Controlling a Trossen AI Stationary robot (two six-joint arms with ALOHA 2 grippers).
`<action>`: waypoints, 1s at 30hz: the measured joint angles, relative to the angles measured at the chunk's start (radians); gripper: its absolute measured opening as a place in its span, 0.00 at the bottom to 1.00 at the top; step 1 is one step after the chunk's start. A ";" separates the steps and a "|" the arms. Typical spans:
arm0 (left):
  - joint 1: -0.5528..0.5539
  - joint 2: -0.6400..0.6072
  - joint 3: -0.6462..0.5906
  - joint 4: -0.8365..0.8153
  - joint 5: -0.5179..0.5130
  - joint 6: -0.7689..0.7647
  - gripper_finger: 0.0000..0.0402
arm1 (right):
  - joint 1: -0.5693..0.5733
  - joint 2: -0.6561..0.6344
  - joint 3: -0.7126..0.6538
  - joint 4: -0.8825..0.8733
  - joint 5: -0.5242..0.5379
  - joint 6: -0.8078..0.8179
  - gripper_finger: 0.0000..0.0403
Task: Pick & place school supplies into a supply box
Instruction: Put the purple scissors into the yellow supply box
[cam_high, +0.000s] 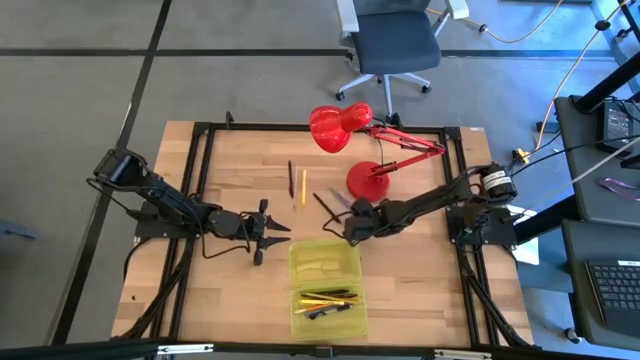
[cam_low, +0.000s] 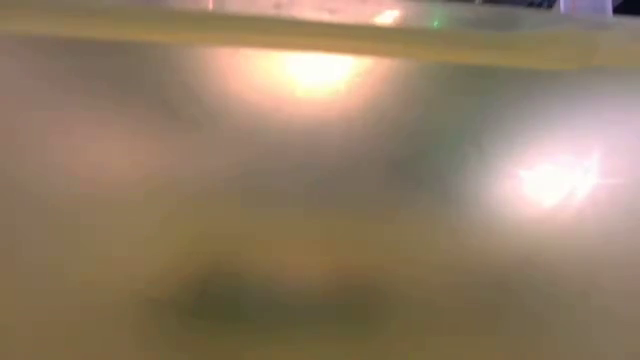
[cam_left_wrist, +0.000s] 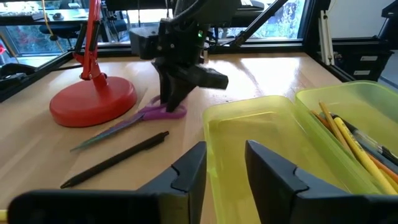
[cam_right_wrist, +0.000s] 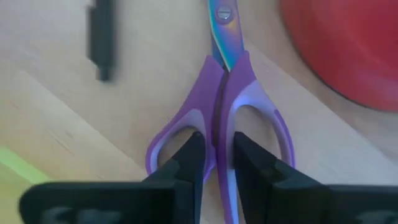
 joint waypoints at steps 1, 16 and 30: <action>0.000 0.000 0.000 0.000 0.000 0.000 0.26 | 0.004 -0.013 -0.003 -0.010 0.003 -0.004 0.17; 0.000 0.000 0.000 -0.006 0.005 0.000 0.27 | 0.281 -0.083 0.252 0.060 -0.114 -0.526 0.17; -0.017 -0.159 -0.003 -0.115 0.004 0.000 0.23 | 0.507 0.098 0.341 0.155 -0.163 -0.308 0.19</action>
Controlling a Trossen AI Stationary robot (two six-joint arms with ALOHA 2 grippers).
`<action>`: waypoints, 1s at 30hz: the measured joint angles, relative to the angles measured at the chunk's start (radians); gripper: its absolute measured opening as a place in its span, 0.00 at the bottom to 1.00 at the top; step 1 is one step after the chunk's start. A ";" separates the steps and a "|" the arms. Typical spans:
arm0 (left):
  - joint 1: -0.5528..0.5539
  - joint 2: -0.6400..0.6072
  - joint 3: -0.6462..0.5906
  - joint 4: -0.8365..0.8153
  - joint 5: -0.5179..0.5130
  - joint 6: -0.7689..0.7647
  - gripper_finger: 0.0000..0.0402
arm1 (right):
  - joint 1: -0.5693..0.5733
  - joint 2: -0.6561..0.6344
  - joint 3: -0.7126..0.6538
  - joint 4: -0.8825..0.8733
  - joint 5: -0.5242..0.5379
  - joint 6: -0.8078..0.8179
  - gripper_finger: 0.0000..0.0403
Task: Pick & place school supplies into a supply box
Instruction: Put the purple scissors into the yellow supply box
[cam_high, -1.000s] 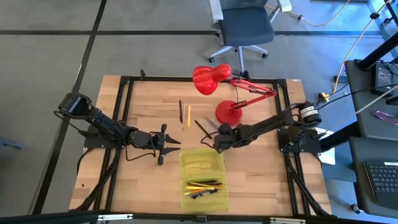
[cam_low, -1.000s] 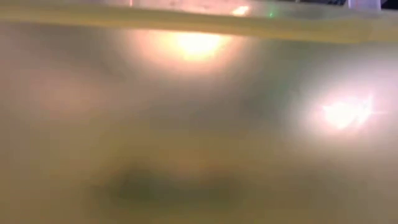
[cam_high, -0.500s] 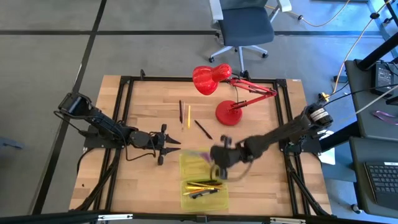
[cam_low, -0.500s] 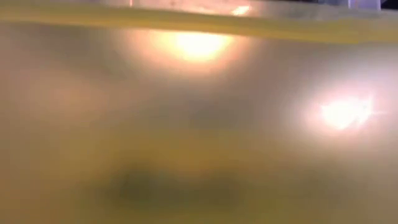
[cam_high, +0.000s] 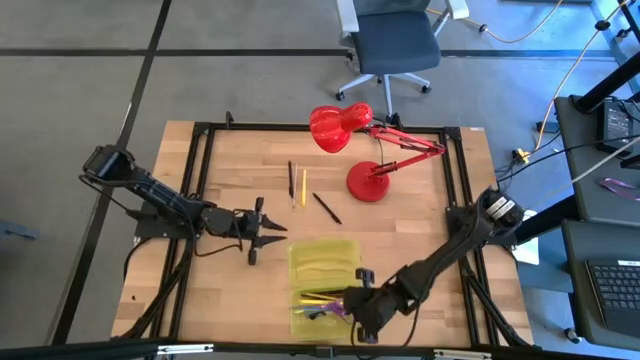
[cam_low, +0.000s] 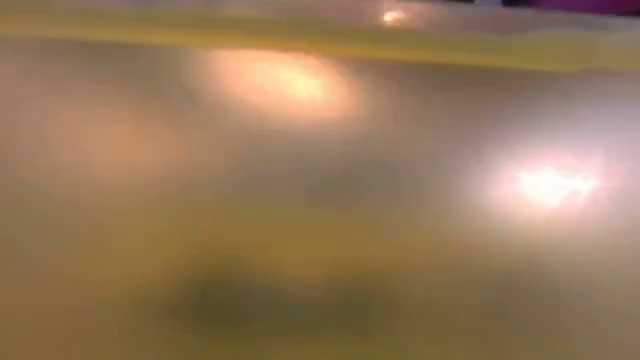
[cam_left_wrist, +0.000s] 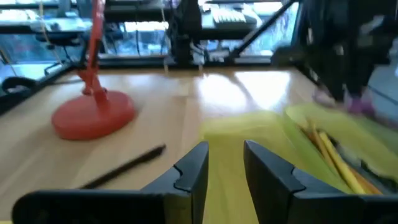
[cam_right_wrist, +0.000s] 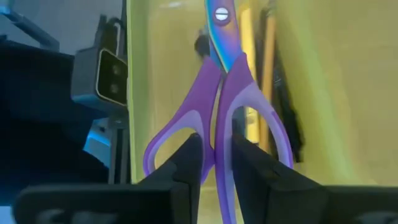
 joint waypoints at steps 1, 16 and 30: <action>0.000 -0.010 0.000 0.004 -0.002 0.000 0.23 | 0.002 0.013 0.001 0.002 0.000 0.002 0.19; -0.003 -0.058 0.000 0.003 0.019 0.000 0.23 | -0.007 0.081 0.001 0.005 -0.062 0.059 0.21; -0.003 -0.058 0.000 0.004 0.019 0.000 0.22 | -0.013 0.080 0.001 -0.040 -0.082 0.342 0.21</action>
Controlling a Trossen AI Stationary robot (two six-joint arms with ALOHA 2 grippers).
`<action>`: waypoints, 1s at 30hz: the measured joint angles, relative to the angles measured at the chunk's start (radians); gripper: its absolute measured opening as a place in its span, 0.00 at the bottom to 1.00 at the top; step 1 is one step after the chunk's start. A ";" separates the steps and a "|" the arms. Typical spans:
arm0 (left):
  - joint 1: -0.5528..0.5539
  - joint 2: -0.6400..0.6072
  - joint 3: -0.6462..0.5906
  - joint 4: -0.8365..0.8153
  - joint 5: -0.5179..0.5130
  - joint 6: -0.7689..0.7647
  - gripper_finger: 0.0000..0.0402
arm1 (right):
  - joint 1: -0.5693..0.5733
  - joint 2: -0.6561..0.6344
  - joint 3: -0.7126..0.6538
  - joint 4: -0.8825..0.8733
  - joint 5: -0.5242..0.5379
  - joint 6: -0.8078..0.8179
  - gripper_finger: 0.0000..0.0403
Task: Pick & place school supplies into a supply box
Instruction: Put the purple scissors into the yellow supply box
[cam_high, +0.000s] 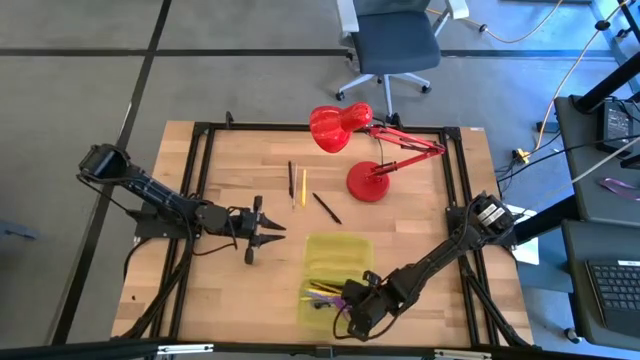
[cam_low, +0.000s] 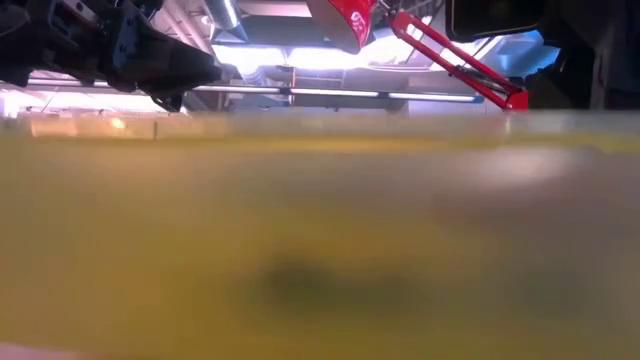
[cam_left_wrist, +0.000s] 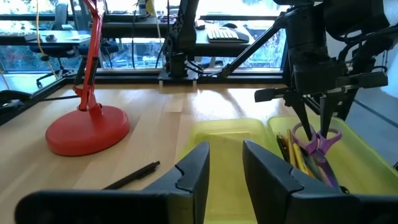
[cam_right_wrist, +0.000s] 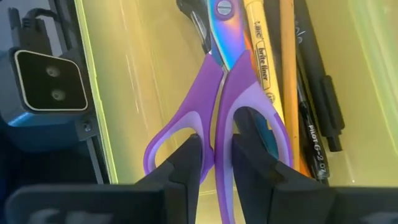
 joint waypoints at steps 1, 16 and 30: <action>0.000 0.000 0.000 0.000 0.000 0.000 0.22 | 0.000 0.000 0.000 -0.002 -0.005 0.004 0.21; 0.000 0.000 0.000 0.000 0.000 0.000 0.21 | 0.000 -0.001 0.000 -0.002 0.020 0.117 0.21; 0.000 0.001 0.000 -0.043 0.001 0.000 0.21 | 0.025 -0.013 0.069 -0.074 0.119 0.294 0.20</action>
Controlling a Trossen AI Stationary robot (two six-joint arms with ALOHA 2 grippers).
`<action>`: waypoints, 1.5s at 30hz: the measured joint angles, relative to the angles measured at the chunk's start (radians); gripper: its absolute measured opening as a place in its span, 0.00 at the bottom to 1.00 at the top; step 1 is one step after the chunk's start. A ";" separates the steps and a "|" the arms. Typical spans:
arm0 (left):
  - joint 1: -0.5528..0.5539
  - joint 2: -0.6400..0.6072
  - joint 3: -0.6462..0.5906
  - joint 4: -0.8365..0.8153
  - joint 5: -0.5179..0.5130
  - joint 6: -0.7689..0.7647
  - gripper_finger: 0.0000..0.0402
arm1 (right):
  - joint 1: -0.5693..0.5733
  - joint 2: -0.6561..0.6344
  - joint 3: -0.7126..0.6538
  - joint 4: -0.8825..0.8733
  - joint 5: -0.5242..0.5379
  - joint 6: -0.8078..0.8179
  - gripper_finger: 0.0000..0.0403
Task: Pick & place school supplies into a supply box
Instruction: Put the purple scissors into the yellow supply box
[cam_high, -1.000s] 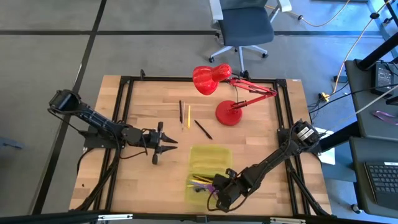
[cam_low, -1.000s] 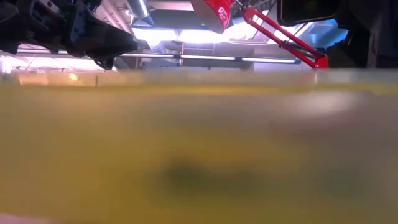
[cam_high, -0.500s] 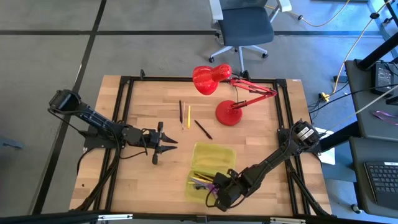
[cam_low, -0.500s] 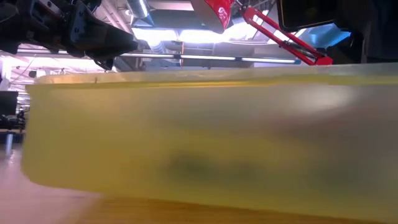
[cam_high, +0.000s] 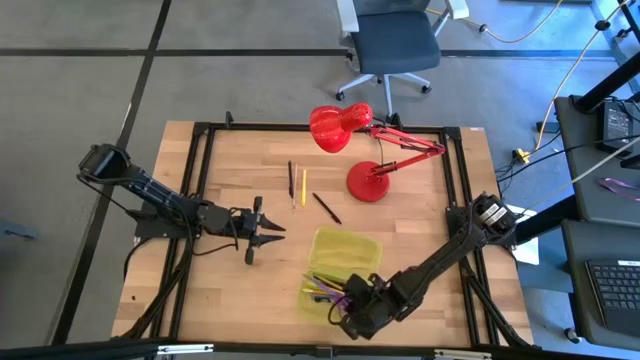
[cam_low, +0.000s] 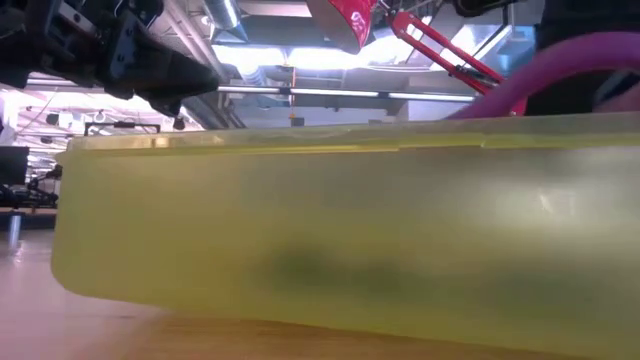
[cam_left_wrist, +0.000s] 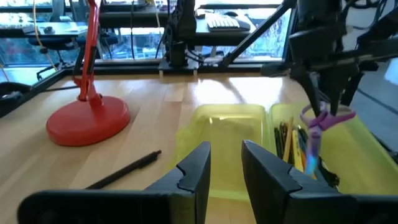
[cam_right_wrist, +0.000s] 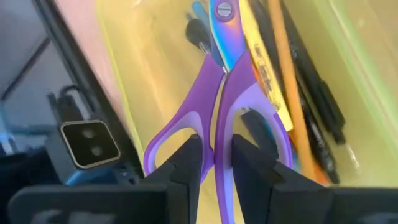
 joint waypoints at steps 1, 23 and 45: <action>0.000 0.000 0.000 -0.003 0.000 0.000 0.21 | 0.003 0.000 0.000 -0.010 0.002 0.039 0.20; 0.000 0.000 0.000 -0.057 0.000 0.000 0.20 | 0.016 0.032 0.000 0.017 0.014 0.129 0.20; 0.000 0.000 0.000 -0.059 0.000 0.000 0.21 | 0.011 0.056 -0.001 0.000 -0.031 0.096 0.37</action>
